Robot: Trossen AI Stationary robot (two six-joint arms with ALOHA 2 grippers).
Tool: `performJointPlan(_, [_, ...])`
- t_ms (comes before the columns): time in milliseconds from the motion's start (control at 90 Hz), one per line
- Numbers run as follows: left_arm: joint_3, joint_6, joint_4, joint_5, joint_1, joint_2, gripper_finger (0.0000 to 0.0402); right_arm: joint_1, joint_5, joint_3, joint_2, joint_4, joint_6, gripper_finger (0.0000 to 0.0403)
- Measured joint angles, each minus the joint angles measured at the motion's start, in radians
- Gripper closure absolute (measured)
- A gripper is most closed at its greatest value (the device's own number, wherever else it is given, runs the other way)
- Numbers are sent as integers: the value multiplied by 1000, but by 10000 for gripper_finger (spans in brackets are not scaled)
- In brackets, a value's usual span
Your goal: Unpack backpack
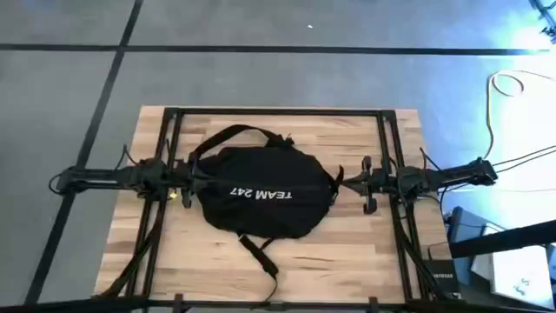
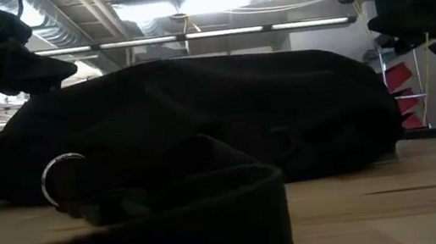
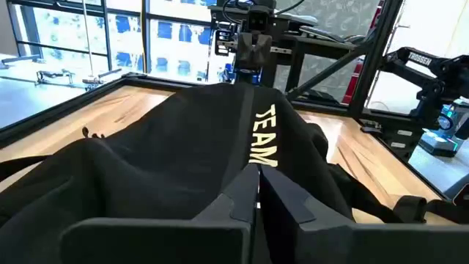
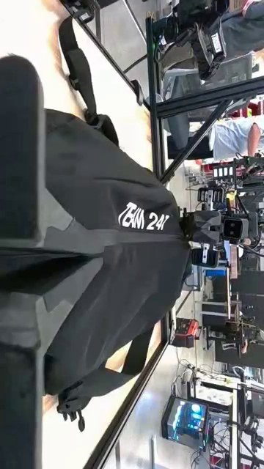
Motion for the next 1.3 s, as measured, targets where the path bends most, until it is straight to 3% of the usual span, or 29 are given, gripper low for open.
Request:
performJointPlan(1122, [0, 0, 0, 0, 0, 0, 402, 0, 2, 0, 0, 0, -13, 402])
performJointPlan(1300, [0, 195, 1, -7, 1, 0, 402, 0, 28, 0, 0, 3, -44, 402])
